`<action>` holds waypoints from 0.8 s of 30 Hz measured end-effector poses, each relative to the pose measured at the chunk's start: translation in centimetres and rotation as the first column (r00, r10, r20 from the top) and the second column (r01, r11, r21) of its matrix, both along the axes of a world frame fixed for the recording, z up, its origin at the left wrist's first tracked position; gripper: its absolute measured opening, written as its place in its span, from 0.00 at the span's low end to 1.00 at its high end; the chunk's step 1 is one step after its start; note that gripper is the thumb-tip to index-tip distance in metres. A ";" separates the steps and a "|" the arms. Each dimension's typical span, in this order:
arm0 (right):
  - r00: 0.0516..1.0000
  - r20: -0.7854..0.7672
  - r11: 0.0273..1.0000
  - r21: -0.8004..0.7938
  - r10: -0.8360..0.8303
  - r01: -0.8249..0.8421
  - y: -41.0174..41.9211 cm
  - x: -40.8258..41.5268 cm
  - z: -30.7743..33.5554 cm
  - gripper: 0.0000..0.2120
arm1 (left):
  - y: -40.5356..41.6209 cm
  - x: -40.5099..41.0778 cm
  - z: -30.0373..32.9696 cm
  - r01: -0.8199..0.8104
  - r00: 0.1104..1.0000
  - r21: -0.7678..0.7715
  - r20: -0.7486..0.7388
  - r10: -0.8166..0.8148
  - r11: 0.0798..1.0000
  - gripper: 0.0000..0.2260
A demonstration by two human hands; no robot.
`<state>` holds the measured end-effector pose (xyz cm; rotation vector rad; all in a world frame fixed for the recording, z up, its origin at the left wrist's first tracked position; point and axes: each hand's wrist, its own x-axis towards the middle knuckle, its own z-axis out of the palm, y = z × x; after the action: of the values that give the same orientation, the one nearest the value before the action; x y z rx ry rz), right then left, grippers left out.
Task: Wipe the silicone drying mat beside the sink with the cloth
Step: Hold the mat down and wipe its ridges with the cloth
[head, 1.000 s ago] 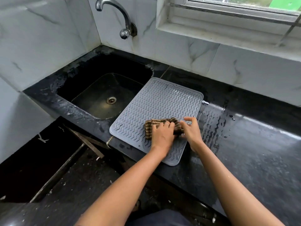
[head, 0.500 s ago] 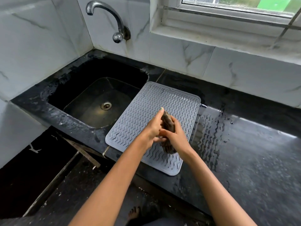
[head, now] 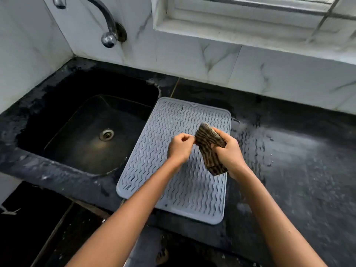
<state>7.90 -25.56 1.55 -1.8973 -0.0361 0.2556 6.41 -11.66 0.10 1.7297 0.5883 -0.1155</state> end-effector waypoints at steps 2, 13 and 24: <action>0.999 0.027 0.999 -0.043 -0.019 0.020 0.3 2.8 0.4 0.28 | -0.1 2.8 -1.0 0.022 0.998 0.112 0.060 -0.029 0.993 0.07; 0.927 0.317 0.955 -0.146 -0.202 0.258 4.5 15.4 -1.3 0.38 | 2.4 9.6 -8.2 0.216 0.931 0.866 -0.043 -0.362 0.450 0.29; 0.721 0.170 0.429 -0.883 0.671 -0.190 8.7 19.1 -4.6 0.21 | 2.4 9.9 -8.4 0.187 0.958 0.896 -0.075 -0.277 0.403 0.33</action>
<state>27.03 -16.88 -3.10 -2.8606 -0.9976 0.1169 16.31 -9.21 -8.32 2.8846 0.3213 0.1175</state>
